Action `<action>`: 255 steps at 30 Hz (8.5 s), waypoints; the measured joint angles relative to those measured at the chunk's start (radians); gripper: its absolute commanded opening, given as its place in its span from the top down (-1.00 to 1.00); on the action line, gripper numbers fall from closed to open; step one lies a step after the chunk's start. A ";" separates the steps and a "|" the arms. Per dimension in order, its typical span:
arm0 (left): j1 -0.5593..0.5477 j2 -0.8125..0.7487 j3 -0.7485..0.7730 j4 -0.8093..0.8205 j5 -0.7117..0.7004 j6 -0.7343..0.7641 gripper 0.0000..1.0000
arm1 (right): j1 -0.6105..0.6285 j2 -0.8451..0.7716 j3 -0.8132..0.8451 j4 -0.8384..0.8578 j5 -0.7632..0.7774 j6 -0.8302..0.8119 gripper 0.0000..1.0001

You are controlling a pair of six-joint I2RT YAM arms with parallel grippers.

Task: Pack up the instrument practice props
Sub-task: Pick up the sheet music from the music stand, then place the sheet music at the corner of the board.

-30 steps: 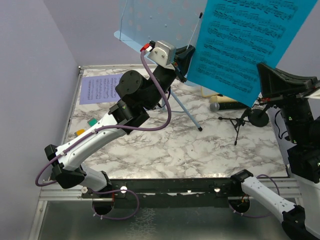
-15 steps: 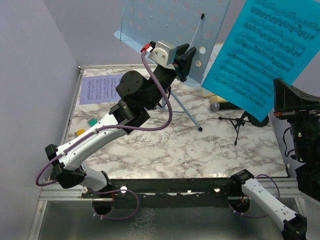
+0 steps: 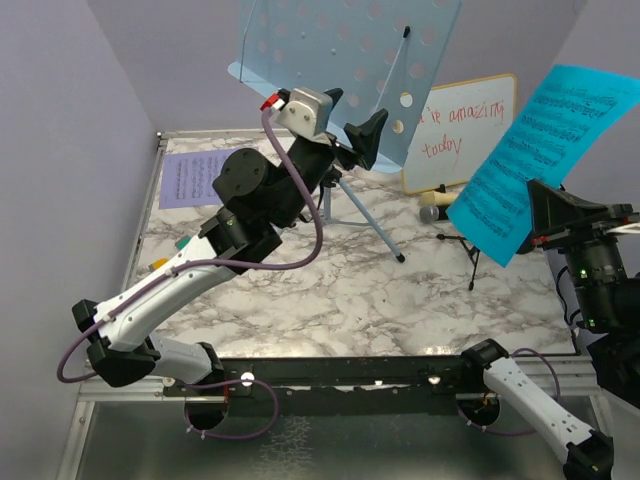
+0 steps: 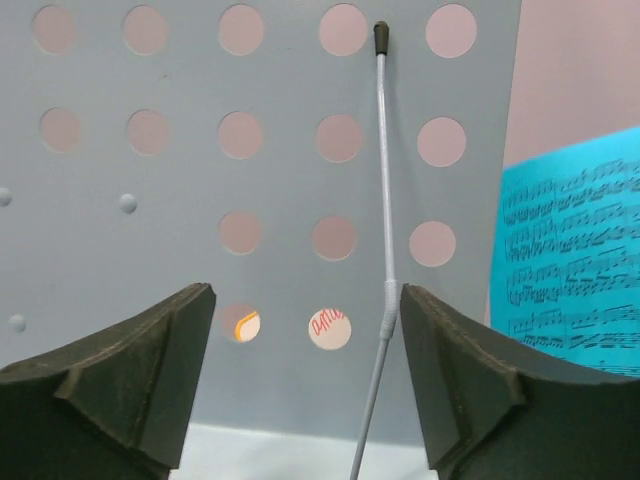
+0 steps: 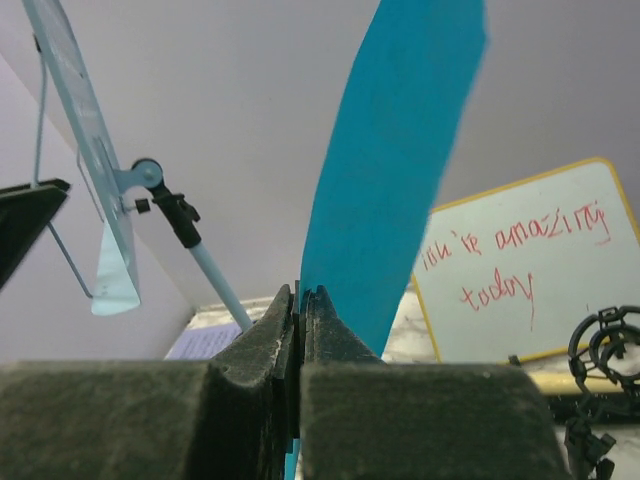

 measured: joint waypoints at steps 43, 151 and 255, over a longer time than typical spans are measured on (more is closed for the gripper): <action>0.262 -0.451 -1.077 0.078 0.375 -0.954 -0.98 | 0.000 0.117 -0.443 0.123 -0.669 0.251 0.99; 0.326 -0.492 -1.302 0.705 0.518 -1.405 0.97 | 0.000 -0.035 -0.783 0.510 -0.590 0.181 -0.67; 1.016 0.637 -0.579 0.415 -0.186 -1.491 1.00 | 0.000 -0.215 -0.699 0.223 -0.247 -0.076 -1.00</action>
